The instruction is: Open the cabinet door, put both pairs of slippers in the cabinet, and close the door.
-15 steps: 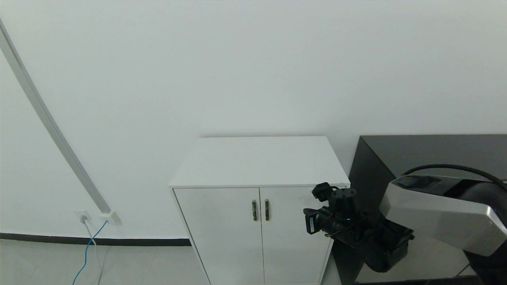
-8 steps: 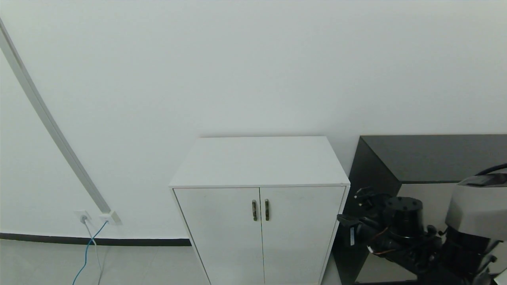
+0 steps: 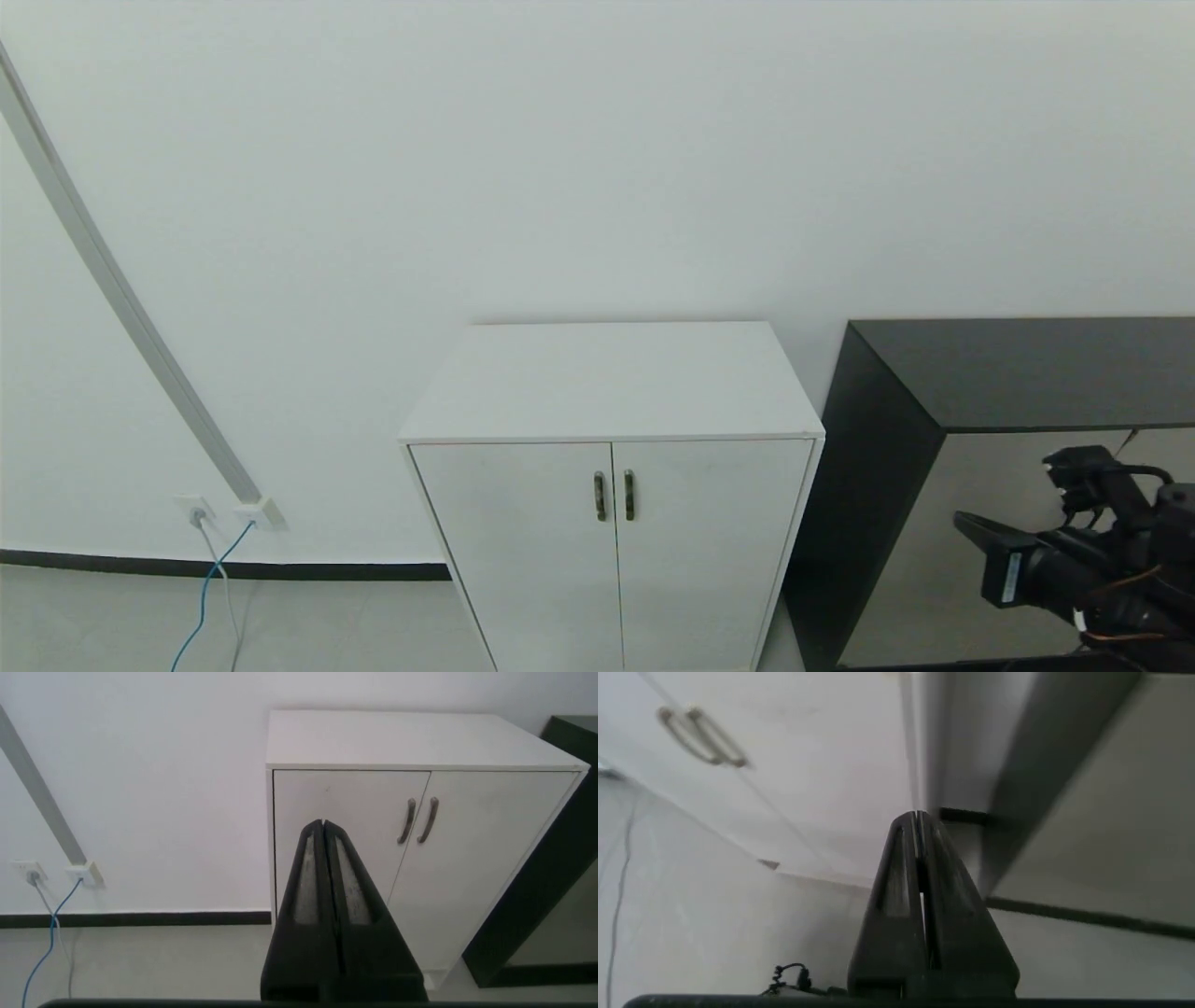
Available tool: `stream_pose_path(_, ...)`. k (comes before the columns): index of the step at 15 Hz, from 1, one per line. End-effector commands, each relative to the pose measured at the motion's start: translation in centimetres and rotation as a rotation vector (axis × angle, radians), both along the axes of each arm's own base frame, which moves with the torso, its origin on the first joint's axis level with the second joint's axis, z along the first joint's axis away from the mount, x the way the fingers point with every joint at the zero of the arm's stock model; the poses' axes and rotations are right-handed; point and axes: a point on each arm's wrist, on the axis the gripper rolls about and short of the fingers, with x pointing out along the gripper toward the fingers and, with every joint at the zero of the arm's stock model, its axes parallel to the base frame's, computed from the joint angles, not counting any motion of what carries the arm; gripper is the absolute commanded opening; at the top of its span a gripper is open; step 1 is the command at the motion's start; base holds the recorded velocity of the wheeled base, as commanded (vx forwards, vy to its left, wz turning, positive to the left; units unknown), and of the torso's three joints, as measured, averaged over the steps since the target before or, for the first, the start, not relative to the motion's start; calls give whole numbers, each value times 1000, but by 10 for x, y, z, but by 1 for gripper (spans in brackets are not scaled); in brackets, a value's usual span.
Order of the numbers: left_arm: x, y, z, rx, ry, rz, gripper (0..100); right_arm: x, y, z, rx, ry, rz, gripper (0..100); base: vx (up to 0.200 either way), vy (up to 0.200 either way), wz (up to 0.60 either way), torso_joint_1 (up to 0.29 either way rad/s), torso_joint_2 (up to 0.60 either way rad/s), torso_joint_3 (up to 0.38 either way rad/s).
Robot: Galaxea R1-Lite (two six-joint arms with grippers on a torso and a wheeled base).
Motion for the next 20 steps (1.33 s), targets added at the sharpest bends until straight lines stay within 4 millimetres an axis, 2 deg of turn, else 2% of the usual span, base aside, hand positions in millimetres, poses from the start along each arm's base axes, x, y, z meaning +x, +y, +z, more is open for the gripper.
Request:
stream_pose_path(1,0,0,0,5,2,-2,0,-23,-20,15,6,-55,-88,0,0,0,0,0,0,0)
stream_pose_path(2,0,0,0,3,2,-2,0,-39,-30,24,-3,-61,-131,0,0,0,0,0,0,0)
stream_pose_path(3,0,0,0,5,2,-2,0,-45,-30,26,-12,-58,-128,0,0,0,0,0,0,0)
stream_pose_path(5,0,0,0,6,2,-2,0,-80,-32,34,-69,-52,-104,0,0,0,0,0,0,0)
stream_pose_path(12,0,0,0,5,2,-2,0,-158,-34,30,-58,-113,-93,0,0,0,0,0,0,0)
stream_pose_path(16,0,0,0,5,2,-2,0,-189,-36,28,-58,-148,-94,0,0,0,0,0,0,0)
stream_pose_path(17,0,0,0,5,2,-2,0,-200,-36,18,-59,-147,-93,0,0,0,0,0,0,0)
stream_pose_path(20,0,0,0,5,2,-2,0,-211,-36,7,-58,-168,-95,0,0,0,0,0,0,0)
